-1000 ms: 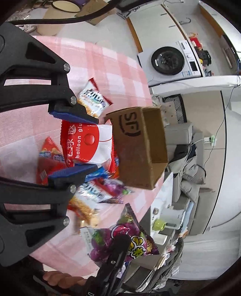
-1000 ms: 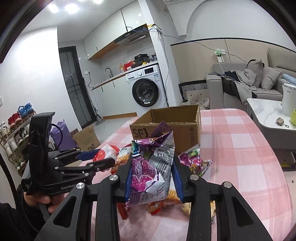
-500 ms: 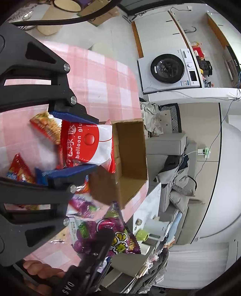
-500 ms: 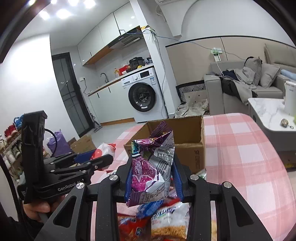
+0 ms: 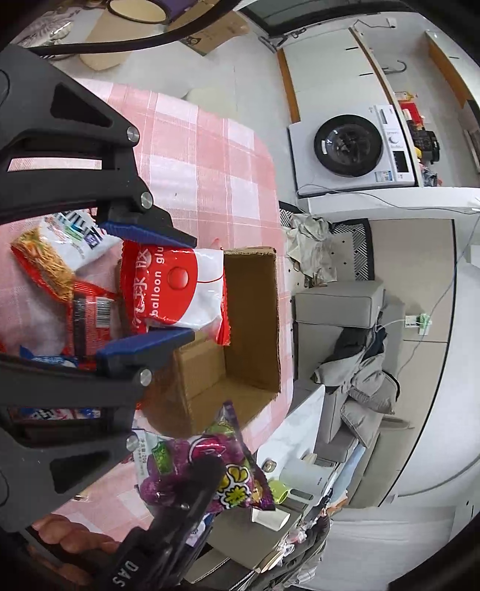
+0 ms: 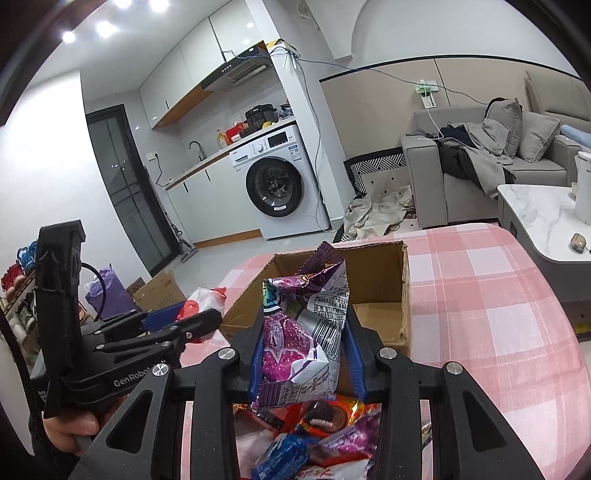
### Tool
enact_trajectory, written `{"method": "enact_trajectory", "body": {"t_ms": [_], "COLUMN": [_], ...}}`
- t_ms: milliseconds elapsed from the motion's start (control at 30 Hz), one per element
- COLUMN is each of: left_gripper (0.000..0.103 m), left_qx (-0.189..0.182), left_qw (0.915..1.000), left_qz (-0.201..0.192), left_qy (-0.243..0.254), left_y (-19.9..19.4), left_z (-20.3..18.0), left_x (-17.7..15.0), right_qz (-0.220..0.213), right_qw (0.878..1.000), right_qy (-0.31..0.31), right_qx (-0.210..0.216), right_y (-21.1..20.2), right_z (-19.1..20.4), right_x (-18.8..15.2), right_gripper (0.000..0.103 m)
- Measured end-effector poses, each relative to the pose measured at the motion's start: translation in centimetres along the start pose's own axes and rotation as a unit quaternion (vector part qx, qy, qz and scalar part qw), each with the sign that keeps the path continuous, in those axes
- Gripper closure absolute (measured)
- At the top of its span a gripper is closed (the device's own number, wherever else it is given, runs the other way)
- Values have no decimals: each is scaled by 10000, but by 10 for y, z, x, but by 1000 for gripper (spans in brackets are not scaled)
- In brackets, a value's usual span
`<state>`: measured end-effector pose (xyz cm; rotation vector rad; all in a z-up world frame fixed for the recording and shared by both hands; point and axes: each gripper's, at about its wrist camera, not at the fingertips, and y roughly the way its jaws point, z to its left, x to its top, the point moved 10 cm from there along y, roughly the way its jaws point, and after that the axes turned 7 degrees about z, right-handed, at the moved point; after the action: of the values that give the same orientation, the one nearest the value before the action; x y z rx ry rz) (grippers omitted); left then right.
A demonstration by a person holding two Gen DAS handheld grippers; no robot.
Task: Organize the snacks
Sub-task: 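Carry both bags over the SF box and lower them inside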
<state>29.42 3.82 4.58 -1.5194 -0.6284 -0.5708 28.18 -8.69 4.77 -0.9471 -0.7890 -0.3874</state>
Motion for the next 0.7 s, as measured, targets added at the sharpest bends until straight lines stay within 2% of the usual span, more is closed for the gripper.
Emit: {"method": "enact_trajectory", "body": {"t_ms": [300,700], "left_gripper": [64,64], "left_qx": [-14,-37], "left_qw": [9997,9991], "left_qz": [226,432], "left_qy": [-40,17], "left_y": [51,90], "left_z": [-3,-9], "left_x": [10,22], "right_qz": [226,419], "right_qw": [9997,9991], "right_qy": [-24,35], "right_qx": [3,-35], "right_y": [31,62], "right_z": [-9,-18], "right_x": [18,23], "right_gripper": [66,66]}}
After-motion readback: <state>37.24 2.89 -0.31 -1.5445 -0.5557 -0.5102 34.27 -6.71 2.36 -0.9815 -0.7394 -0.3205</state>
